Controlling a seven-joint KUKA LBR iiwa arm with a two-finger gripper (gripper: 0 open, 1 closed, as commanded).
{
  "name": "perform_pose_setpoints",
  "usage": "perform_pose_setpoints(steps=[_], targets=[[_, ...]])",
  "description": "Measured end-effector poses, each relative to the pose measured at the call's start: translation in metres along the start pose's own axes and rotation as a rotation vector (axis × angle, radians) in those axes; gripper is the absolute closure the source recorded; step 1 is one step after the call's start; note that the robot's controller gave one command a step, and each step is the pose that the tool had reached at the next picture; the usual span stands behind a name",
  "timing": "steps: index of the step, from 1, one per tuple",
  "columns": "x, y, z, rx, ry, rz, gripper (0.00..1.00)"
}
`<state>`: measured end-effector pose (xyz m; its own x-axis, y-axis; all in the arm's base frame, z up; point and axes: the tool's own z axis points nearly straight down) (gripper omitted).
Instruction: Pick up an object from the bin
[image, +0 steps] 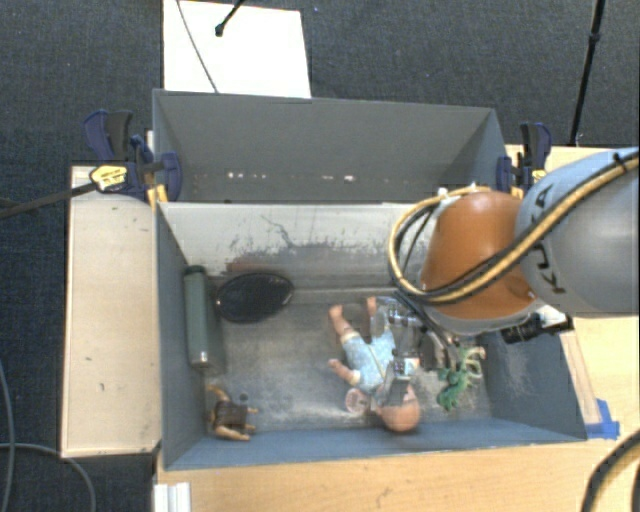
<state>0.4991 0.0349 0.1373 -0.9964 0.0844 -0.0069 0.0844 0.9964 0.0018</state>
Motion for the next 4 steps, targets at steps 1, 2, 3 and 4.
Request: perform_pose_setpoints(steps=[1, 2, 3, 4], targets=[[0.007, 0.013, 0.064, -0.001, -0.009, 0.035, 1.0], [0.007, 0.013, 0.064, -0.001, -0.009, 0.036, 1.0], [0.005, 0.024, 0.014, 0.003, 0.012, 0.035, 1.0], [-0.002, -0.006, 0.017, -0.001, -0.007, 0.011, 1.0]])
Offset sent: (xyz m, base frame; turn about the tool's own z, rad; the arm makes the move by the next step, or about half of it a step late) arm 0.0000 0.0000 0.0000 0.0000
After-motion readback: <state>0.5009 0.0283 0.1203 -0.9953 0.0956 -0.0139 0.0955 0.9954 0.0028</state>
